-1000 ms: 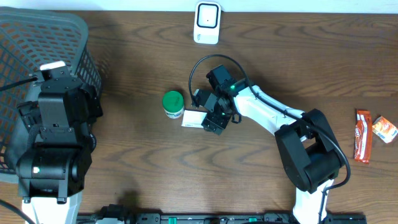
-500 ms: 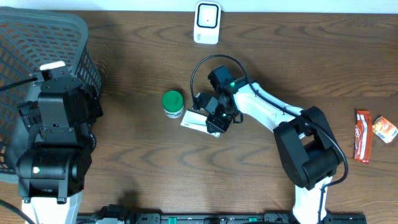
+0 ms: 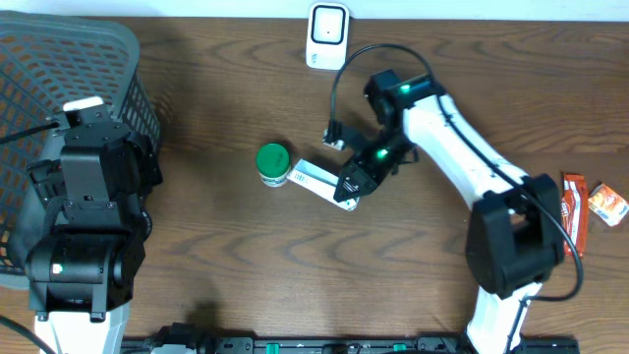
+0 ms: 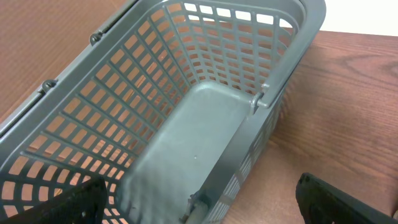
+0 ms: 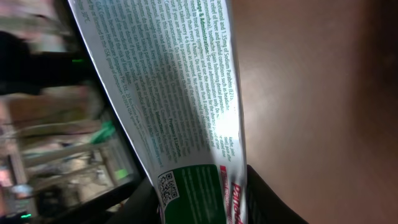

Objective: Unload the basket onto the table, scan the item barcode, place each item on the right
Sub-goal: 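Lower the right gripper onto the medicine box and grasp it, then carry the medicine box to the scanner and hold it before it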

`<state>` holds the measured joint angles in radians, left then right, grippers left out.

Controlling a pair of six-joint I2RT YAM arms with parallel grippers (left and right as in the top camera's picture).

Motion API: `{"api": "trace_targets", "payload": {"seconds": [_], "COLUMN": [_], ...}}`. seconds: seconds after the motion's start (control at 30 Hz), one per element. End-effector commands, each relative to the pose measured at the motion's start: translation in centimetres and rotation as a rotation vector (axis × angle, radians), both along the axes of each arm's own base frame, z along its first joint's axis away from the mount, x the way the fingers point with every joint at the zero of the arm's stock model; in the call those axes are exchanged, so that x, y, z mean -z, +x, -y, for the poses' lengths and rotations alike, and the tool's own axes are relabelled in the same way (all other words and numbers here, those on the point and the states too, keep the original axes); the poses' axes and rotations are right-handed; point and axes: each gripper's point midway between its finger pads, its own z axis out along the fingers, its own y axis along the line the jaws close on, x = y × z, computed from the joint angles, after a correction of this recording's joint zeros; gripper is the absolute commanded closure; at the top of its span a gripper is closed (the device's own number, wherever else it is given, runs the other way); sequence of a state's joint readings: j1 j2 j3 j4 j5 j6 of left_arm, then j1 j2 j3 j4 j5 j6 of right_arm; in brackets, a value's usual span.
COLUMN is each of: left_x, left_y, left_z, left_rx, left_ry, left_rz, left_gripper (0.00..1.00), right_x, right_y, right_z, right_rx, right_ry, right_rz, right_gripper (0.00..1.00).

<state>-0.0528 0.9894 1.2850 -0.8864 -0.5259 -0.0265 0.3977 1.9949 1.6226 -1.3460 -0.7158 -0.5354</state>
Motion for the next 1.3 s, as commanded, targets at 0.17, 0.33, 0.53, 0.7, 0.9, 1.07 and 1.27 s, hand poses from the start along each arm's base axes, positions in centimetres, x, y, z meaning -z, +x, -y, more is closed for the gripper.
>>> {"api": "trace_targets", "payload": {"seconds": [0.17,0.33,0.53,0.7,0.9,1.07,1.27], "left_x": [0.1,0.1,0.1,0.1,0.1,0.1,0.1], "left_y": [-0.2,-0.2,-0.2,-0.2,-0.2,-0.2,-0.2], "left_z": [-0.3,-0.3,-0.3,-0.3,-0.3,-0.3,-0.3], "left_rx": [-0.015,-0.015,-0.015,-0.015,-0.015,-0.015,-0.015], "left_ry": [0.002,0.002,0.002,0.002,0.002,0.002,0.002], "left_rz": [0.001,0.001,0.001,0.001,0.001,0.001,0.001], "left_gripper": [0.04,0.04,0.04,0.04,0.04,0.04,0.04], "right_x": [-7.1,-7.5,-6.1,-3.1,-2.4,-3.7,-3.8], "right_y": [-2.6,-2.9,-0.6,5.1,10.6,16.2,21.0], "right_z": [-0.5,-0.4,-0.4,1.0,2.4,2.9,2.4], "right_rx": [0.011,0.011,-0.002,0.187,0.268,0.35,0.415], "right_ry": [0.237,0.246,0.217,-0.026,-0.138,-0.175,-0.165], "right_rz": [-0.07,-0.079,0.053,0.211,0.45,0.696,0.844], "right_gripper": [0.85,0.85,0.87,0.89,0.85,0.73,0.75]}}
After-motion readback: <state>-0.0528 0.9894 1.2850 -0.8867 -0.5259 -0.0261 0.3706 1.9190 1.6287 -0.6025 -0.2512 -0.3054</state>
